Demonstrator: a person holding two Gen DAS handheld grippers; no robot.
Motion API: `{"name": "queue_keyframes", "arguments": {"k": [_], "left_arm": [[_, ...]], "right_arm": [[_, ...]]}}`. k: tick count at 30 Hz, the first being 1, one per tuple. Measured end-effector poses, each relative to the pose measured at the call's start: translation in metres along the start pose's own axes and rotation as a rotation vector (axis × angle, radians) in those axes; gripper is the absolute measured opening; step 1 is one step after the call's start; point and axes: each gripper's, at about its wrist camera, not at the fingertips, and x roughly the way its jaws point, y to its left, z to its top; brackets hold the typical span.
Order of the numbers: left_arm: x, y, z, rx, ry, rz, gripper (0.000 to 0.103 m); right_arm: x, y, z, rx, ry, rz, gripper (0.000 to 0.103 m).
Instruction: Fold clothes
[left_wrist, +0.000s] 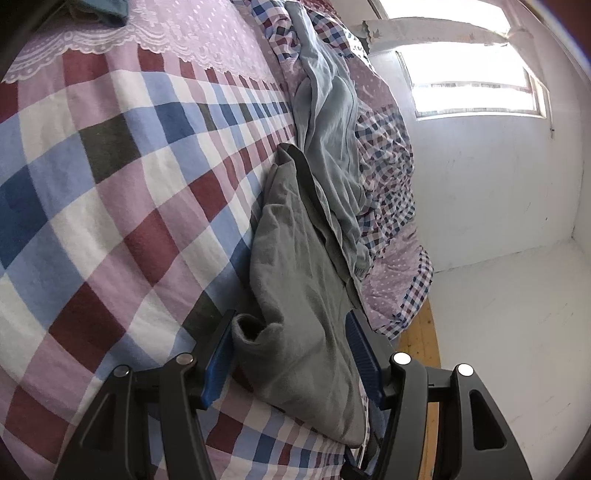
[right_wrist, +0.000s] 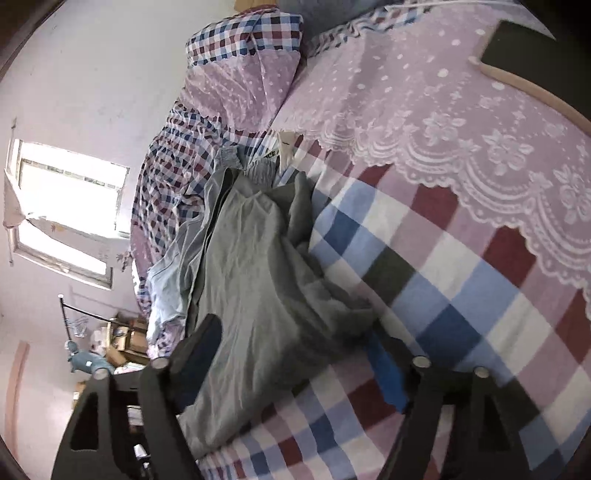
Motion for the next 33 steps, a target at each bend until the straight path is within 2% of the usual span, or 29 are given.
{"name": "queue_keyframes", "arguments": {"k": [2, 9, 10, 11, 12, 14, 15, 17, 18, 20, 21, 22, 25, 33], "left_arm": [[0.002, -0.001, 0.0, 0.007, 0.003, 0.004, 0.063], [0.007, -0.006, -0.002, 0.054, 0.023, 0.024, 0.06], [0.008, -0.005, -0.002, 0.052, 0.028, 0.031, 0.058], [0.009, -0.003, -0.002, 0.047, 0.034, 0.039, 0.046], [0.009, -0.002, -0.002, 0.043, 0.039, 0.047, 0.034], [0.011, 0.001, -0.002, 0.034, 0.05, 0.063, 0.026], [0.01, 0.002, -0.001, 0.032, 0.053, 0.062, 0.025], [0.01, 0.003, -0.001, 0.028, 0.057, 0.055, 0.024], [0.009, 0.003, -0.001, 0.026, 0.058, 0.052, 0.022], [0.009, 0.004, -0.001, 0.02, 0.063, 0.047, 0.019], [0.008, 0.006, -0.001, 0.014, 0.064, 0.043, 0.018], [0.007, 0.007, 0.0, 0.007, 0.063, 0.039, 0.017], [0.003, 0.008, 0.001, -0.008, 0.059, 0.02, 0.013], [-0.026, -0.002, 0.0, 0.014, 0.035, -0.042, 0.007]], "right_arm": [[0.005, 0.006, 0.0, -0.013, -0.014, -0.015, 0.09], [0.016, 0.013, 0.004, -0.037, -0.02, -0.045, 0.091], [0.016, 0.014, 0.004, -0.044, -0.019, -0.049, 0.09], [0.017, 0.014, 0.004, -0.051, -0.019, -0.053, 0.09], [0.017, 0.015, 0.003, -0.057, -0.019, -0.057, 0.086], [0.019, 0.016, 0.001, -0.067, -0.011, -0.068, 0.068], [0.022, 0.016, 0.001, -0.07, 0.005, -0.082, 0.059], [0.025, 0.015, -0.001, -0.082, 0.013, -0.107, 0.057], [0.025, 0.015, 0.0, -0.084, 0.019, -0.102, 0.053], [0.028, 0.015, 0.001, -0.087, 0.034, -0.1, 0.039], [0.03, 0.014, 0.001, -0.086, 0.047, -0.099, 0.024], [0.031, 0.014, 0.0, -0.089, 0.056, -0.098, 0.02], [0.026, 0.02, -0.002, -0.125, 0.044, -0.102, 0.016], [-0.008, 0.031, -0.011, -0.145, 0.006, -0.06, 0.014]]}}
